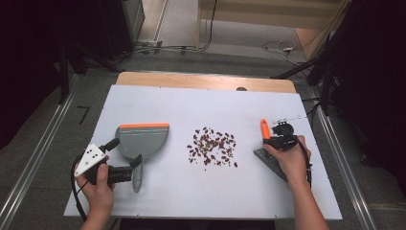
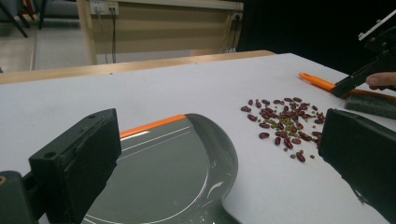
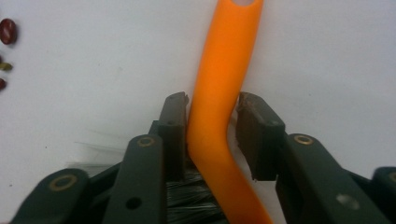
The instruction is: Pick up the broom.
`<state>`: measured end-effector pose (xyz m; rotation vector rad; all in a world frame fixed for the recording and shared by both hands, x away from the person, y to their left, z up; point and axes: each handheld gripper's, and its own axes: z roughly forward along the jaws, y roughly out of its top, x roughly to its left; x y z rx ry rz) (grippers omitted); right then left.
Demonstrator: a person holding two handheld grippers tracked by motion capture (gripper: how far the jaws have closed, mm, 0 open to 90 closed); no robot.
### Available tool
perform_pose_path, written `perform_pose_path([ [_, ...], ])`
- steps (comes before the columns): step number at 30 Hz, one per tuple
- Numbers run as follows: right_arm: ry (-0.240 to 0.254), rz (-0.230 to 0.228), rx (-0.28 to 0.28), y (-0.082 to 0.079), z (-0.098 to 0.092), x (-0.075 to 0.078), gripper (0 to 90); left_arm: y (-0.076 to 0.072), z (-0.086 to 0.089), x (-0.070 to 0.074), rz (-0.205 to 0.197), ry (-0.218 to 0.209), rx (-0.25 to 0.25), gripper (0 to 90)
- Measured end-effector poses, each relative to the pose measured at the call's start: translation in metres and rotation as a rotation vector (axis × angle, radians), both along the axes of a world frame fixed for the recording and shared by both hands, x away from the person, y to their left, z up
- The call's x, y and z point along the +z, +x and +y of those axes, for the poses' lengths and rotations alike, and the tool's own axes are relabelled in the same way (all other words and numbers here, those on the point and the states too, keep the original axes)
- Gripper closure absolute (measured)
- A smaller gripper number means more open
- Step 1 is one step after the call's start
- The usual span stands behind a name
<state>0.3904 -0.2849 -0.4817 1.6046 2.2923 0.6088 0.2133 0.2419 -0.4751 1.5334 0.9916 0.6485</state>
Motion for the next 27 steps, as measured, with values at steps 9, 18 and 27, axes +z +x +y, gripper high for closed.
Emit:
perform_pose_path([
  [9,0.070,-0.058,0.002,-0.006,-0.009,-0.003,68.6,-0.002,-0.002,0.004,-0.011,0.000,-0.019,0.0],
  [18,0.190,-0.284,-0.017,-0.034,-0.020,0.005,68.9,-0.003,0.001,0.006,-0.020,-0.015,-0.010,0.0],
  [27,0.359,-0.479,-0.038,-0.061,-0.037,0.017,69.6,0.002,-0.007,0.008,0.000,-0.025,-0.053,0.0],
])
